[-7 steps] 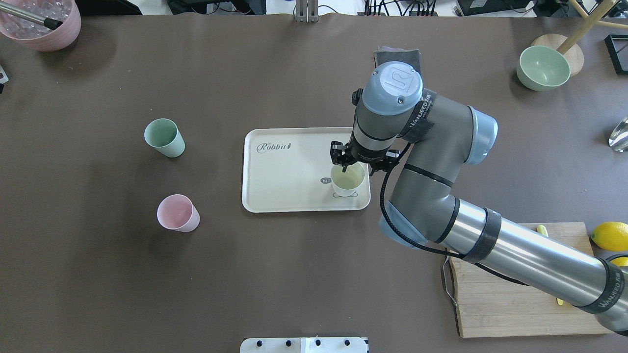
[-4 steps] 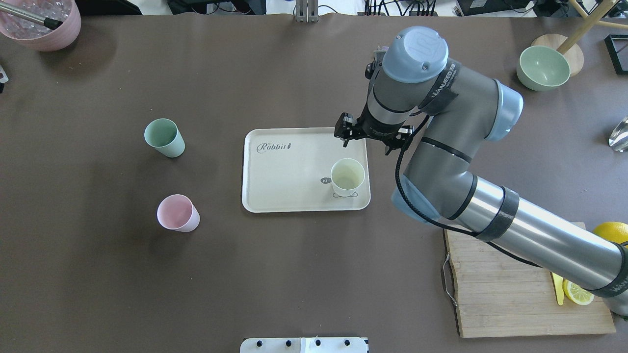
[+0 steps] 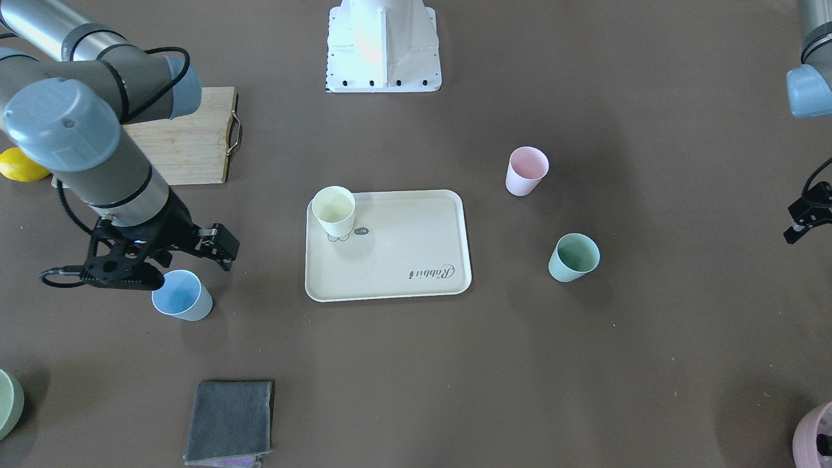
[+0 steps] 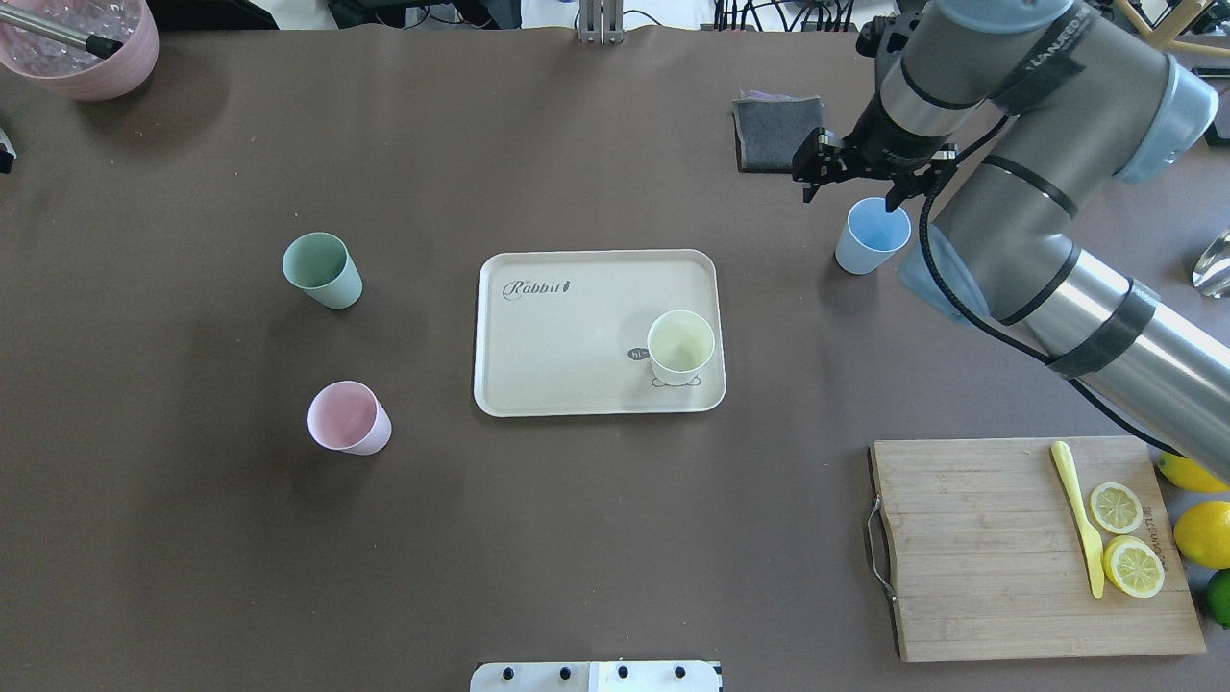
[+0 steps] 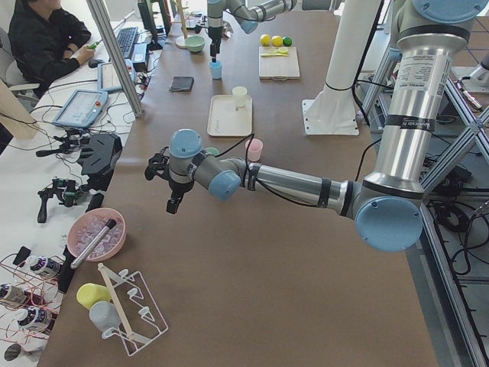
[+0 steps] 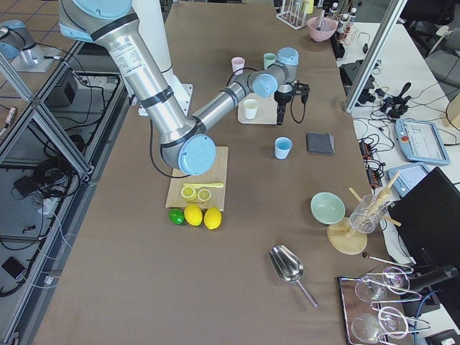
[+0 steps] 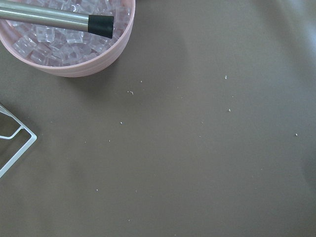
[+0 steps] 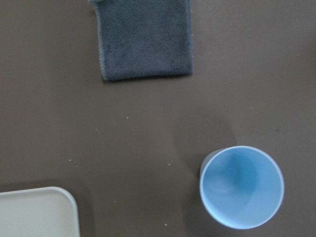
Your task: Place all cups on tray
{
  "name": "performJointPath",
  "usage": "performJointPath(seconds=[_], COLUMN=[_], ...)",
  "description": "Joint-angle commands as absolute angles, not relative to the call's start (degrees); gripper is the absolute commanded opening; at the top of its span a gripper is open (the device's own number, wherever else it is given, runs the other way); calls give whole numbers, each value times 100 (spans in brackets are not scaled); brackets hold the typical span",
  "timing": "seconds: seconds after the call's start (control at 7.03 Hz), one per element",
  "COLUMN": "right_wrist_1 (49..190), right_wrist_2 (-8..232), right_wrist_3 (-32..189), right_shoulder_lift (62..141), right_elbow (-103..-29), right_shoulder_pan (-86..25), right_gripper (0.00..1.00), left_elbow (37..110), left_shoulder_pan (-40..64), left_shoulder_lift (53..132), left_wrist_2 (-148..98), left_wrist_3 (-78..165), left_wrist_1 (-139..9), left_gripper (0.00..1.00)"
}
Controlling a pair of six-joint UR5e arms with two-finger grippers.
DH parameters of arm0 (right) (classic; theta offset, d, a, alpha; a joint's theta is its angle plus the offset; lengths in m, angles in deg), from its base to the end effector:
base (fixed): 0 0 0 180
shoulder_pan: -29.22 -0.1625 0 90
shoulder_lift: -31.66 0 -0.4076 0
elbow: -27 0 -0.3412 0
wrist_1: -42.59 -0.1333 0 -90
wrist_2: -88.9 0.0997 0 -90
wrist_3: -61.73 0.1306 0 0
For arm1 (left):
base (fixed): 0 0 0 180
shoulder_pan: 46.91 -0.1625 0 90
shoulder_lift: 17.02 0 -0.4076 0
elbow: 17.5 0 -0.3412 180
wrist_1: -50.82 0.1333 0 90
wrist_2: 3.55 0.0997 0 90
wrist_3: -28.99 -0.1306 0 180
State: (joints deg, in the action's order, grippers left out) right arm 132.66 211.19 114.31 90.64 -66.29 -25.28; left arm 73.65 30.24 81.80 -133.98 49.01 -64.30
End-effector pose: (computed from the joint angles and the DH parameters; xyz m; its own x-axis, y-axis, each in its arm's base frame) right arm -0.3178 -0.5550 0.3547 0.6934 0.0875 0.7152 -0.1162 0.9932 -0.0088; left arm 0.0721 -0.5346 0.5302 0.6817 0.2275 -0.6954 0.0547 0.9319 0.3585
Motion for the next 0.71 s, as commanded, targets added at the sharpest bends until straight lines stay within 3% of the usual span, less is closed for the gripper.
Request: performJointPath(seconds=[0.0, 0.57], right_wrist_1=[13250, 12705], right_wrist_2=[21159, 21344], right_wrist_3=[10761, 10822], right_shoulder_lift=[9371, 9608], right_elbow=[-6354, -6370], right_shoulder_pan=[-2826, -3018], right_gripper=[100, 100], left_elbow=[7356, 7381], left_shoulder_pan=[3008, 1877], left_shoulder_lift=[8282, 8888], left_wrist_2=[-13398, -13336], left_wrist_3=[5051, 7017], left_wrist_1=[-6432, -6502], left_gripper=[98, 98])
